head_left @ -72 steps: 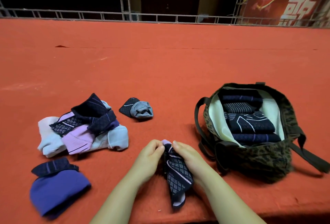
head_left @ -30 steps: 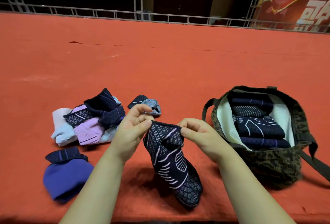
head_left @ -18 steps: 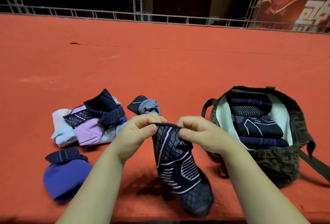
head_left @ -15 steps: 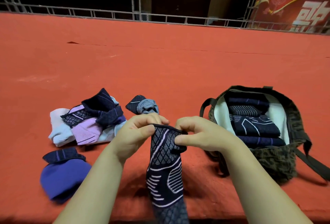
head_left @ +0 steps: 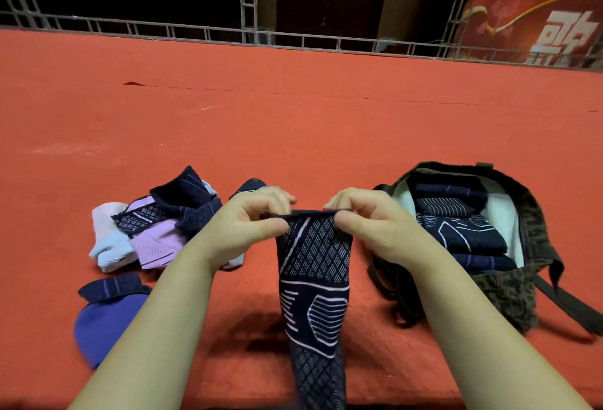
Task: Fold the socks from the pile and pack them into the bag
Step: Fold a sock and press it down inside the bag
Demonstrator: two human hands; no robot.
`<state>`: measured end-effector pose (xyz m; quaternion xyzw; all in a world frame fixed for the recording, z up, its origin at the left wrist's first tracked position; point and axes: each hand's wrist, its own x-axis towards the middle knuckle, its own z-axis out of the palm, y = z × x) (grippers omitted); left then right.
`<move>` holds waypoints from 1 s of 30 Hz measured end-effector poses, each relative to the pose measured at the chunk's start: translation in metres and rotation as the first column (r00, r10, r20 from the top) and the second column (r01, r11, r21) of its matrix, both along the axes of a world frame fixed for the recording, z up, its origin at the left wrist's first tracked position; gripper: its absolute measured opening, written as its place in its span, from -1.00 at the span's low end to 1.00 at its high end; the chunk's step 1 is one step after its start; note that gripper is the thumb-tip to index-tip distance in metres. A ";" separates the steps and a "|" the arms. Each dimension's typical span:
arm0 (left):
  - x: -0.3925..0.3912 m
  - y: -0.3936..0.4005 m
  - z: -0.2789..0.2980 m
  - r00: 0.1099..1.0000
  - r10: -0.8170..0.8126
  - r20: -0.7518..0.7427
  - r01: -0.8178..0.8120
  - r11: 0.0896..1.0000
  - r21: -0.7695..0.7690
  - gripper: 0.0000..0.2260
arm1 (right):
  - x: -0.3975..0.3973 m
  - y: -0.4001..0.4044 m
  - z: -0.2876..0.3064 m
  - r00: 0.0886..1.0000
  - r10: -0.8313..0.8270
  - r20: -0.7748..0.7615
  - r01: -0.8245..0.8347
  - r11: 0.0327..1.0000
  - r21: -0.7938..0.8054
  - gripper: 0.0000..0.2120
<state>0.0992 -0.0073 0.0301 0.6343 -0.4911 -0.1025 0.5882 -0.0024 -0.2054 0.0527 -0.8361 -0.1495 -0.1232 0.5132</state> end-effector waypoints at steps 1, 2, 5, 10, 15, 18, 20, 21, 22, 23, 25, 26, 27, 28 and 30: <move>-0.001 -0.001 0.006 0.999 0.008 0.032 -0.010 0.998 0.064 -0.91 | 0.001 0.001 0.002 1.000 -0.020 0.001 0.020 0.999 0.046 -0.81; -0.004 -0.004 0.012 0.996 0.029 0.079 -0.039 0.991 0.128 -0.95 | 0.001 0.004 0.005 0.999 -0.049 0.007 0.048 0.997 0.057 -0.80; -0.015 -0.017 0.031 0.962 0.113 0.247 -0.174 0.955 0.239 -0.81 | 0.002 0.011 0.014 0.986 -0.135 0.100 0.139 0.990 -0.036 -0.79; -0.016 -0.015 0.050 0.995 -0.093 0.025 0.092 0.995 0.027 -0.91 | 0.000 -0.007 0.035 0.994 -0.001 0.108 0.026 0.974 -0.227 -0.85; 0.003 -0.006 0.047 0.981 -0.192 -0.031 0.191 0.981 -0.041 -0.90 | 0.006 -0.025 0.036 0.997 -0.055 -0.045 0.034 0.926 -0.377 -0.84; 0.011 0.002 0.045 0.998 -0.048 -0.029 0.049 0.998 0.032 -0.89 | 0.007 -0.025 0.038 0.996 -0.042 -0.083 0.031 0.991 -0.132 -0.80; 0.016 0.003 0.047 0.991 0.084 0.107 -0.102 0.981 0.168 -0.81 | 0.008 -0.025 0.043 0.991 0.024 -0.133 -0.028 0.999 -0.023 -0.78; 0.019 0.000 0.049 0.969 0.143 0.201 -0.189 0.954 0.232 -0.77 | 0.011 -0.027 0.044 0.990 -0.005 -0.138 -0.007 0.996 -0.085 -0.78; 0.025 -0.005 0.049 0.941 0.180 0.287 -0.261 0.926 0.272 -0.73 | 0.015 -0.028 0.046 0.988 -0.060 -0.144 0.036 0.986 -0.165 -0.77; 0.033 -0.011 0.050 0.918 0.197 0.345 -0.305 0.906 0.295 -0.71 | 0.023 -0.032 0.046 0.981 -0.128 -0.144 0.090 0.965 -0.248 -0.75; 0.052 -0.023 0.052 0.884 0.205 0.419 -0.354 0.879 0.318 -0.73 | 0.040 -0.042 0.046 0.960 -0.238 -0.146 0.174 0.919 -0.352 -0.74; 0.063 -0.030 0.055 0.868 0.207 0.452 -0.378 0.865 0.329 -0.76 | 0.049 -0.047 0.048 0.950 -0.278 -0.142 0.206 0.900 -0.383 -0.74; 0.071 -0.036 0.059 0.852 0.214 0.478 -0.404 0.849 0.340 -0.80 | 0.057 -0.052 0.049 0.943 -0.307 -0.128 0.232 0.883 -0.407 -0.73; 0.080 -0.042 0.067 0.830 0.231 0.508 -0.441 0.830 0.342 -0.84 | 0.066 -0.058 0.055 0.938 -0.332 -0.103 0.261 0.868 -0.422 -0.73; 0.092 -0.054 0.084 0.788 0.271 0.553 -0.503 0.802 0.323 -0.83 | 0.080 -0.066 0.065 0.928 -0.371 -0.037 0.322 0.849 -0.418 -0.74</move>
